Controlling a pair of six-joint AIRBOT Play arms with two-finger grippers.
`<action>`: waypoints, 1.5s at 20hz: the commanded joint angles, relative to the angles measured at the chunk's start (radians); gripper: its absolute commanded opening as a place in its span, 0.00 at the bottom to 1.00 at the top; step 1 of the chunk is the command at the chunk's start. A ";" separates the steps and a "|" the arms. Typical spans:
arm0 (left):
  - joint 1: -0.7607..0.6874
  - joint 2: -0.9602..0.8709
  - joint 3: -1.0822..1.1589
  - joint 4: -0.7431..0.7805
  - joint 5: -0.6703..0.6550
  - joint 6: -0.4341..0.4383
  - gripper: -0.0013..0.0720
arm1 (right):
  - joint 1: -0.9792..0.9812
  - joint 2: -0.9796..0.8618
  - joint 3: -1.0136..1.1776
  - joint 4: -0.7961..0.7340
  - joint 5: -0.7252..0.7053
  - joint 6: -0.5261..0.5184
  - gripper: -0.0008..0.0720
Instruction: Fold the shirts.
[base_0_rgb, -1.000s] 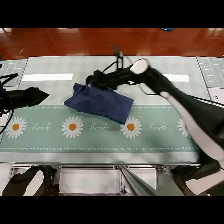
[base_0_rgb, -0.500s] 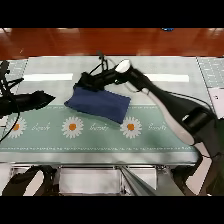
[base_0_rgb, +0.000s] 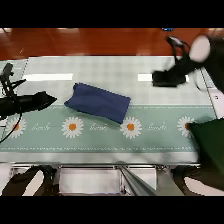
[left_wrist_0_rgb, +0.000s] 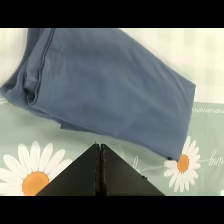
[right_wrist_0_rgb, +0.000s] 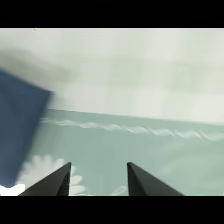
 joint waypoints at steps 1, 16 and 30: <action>-0.002 -0.001 -0.021 0.000 -0.013 0.001 0.04 | -0.039 0.258 -0.458 -0.060 -0.300 0.200 0.57; -0.002 -0.029 -0.090 -0.003 0.040 0.000 0.04 | 0.035 -0.280 -0.528 1.250 -0.484 -0.702 0.57; -0.010 -0.034 -0.119 -0.005 0.125 0.003 0.04 | 0.080 -0.257 0.248 0.576 -0.228 -0.328 0.04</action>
